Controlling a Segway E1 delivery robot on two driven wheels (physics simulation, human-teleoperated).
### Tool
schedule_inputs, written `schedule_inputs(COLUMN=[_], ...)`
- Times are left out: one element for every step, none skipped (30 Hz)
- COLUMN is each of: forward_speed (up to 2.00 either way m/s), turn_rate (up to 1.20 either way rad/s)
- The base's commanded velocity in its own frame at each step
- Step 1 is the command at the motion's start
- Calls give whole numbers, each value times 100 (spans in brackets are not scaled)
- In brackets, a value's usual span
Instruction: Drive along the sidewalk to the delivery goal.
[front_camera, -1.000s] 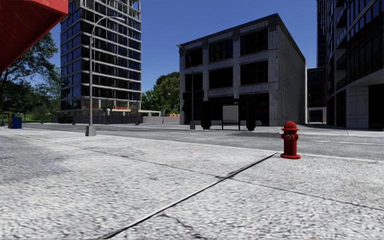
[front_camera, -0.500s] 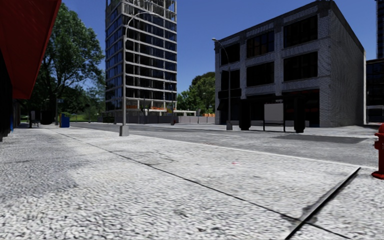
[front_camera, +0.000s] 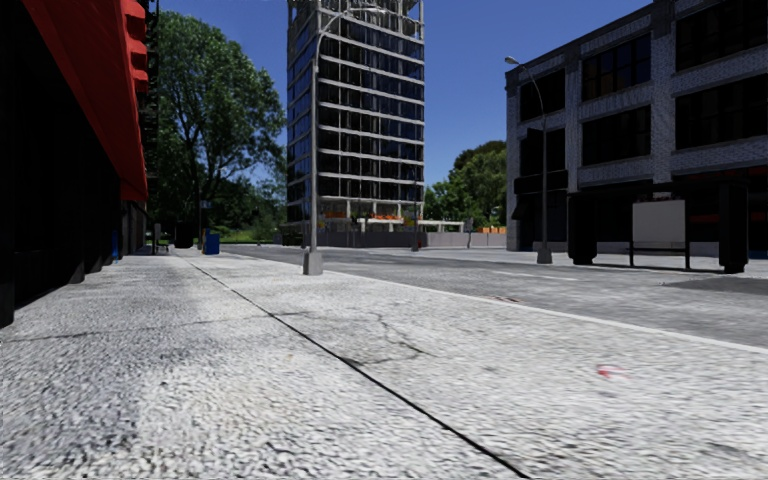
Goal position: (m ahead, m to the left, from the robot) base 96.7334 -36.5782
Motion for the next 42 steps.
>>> schedule_inputs(forward_speed=[200, 200, 200, 200, 200, 200, 200, 200, 200, 200, 200, 200, 200, 200, 200, 200, 200, 200, 200, 200, 200, 200, 200, 200, 200, 200, 200, 200, 200, 200, 200, 200, 200, 200, 200, 200, 200, 200, 200, 200, 200, 200], turn_rate=[48, 48, 48, 48, 48, 48, 48, 48, 48, 48, 48, 48, 48, 48, 48, 48, 48, 48, 48, 48, 48, 48, 48, 48, 48, 48, 48, 48, 48, 48, 48, 48, 0, 0, 0, 0, 0, 0, 0, 0, 0, 0])
